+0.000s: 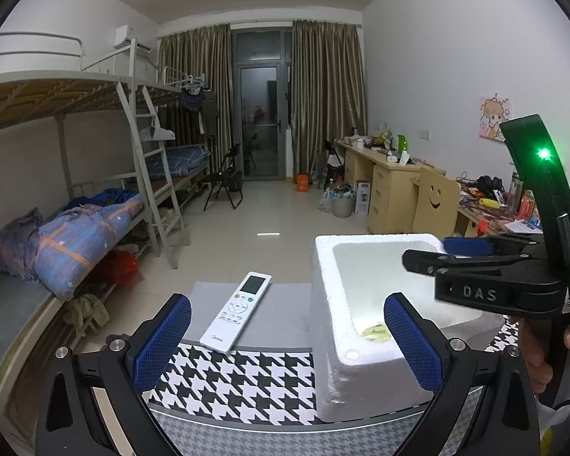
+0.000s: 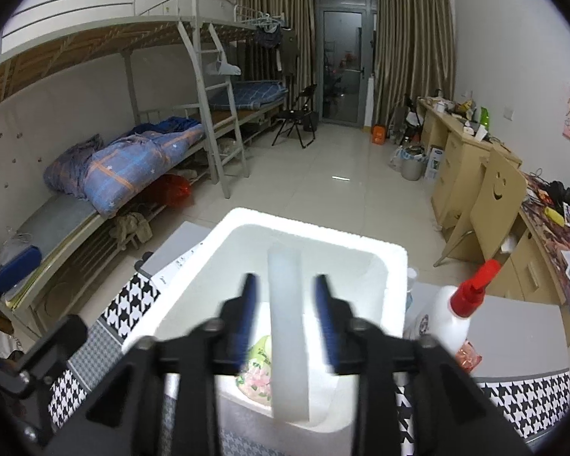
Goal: Organize soft objects
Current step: 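Open the right tool to drop the white tube into the foam box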
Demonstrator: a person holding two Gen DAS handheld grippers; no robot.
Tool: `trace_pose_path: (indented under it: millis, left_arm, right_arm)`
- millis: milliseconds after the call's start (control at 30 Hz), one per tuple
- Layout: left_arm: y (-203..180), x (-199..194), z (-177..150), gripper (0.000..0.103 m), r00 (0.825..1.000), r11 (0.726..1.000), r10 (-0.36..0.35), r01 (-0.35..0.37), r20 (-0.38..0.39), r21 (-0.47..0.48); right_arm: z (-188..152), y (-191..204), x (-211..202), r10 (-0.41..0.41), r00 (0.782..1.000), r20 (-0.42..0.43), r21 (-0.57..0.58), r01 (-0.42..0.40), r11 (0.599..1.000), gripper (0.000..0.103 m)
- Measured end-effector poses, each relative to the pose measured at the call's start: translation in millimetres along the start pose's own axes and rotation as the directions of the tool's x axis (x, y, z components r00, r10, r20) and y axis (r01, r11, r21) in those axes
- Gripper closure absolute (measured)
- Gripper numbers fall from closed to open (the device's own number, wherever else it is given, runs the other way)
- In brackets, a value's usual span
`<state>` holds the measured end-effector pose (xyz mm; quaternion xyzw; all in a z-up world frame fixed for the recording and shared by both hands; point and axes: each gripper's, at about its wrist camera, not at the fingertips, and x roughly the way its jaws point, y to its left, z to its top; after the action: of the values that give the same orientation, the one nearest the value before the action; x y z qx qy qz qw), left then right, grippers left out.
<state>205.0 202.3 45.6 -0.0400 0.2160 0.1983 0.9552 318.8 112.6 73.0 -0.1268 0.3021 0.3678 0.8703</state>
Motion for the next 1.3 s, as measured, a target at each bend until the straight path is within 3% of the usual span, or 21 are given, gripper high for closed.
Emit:
trace_pose_path:
  millis: [33,67,567,733,1300]
  left_arm:
    - [1,0,-1,0.001,1.000,1.000,0.000,0.000,-0.001,0.000]
    - [1,0,-1,0.001,1.000,1.000,0.000,0.000,-0.001,-0.001]
    - [-9,-12,-3,0.001,1.000,1.000,-0.019,0.019,0.005,0.003]
    - [-15,-24,-3,0.001,1.000,1.000,-0.024,0.024,0.015,0.012]
    - [-32,-65,-9,0.001,0.997,0.998,-0.053,0.051,0.057,0.037]
  right_arm:
    - [0,1,0,-0.004,1.000,0.000,0.004,0.004,1.000,0.029]
    - [-1,1,-2,-0.001,1.000,0.006,0.006,0.001,1.000,0.026]
    - [-6,-7,-40,-0.004,0.998,0.063,0.021,0.003,1.000,0.026]
    - [-15,-9,-58,0.001,0.996,0.087,0.037,-0.004,0.999,0.016]
    - [-40,-14,-105,-0.006,0.989,0.149,0.054,-0.002,0.999,0.015]
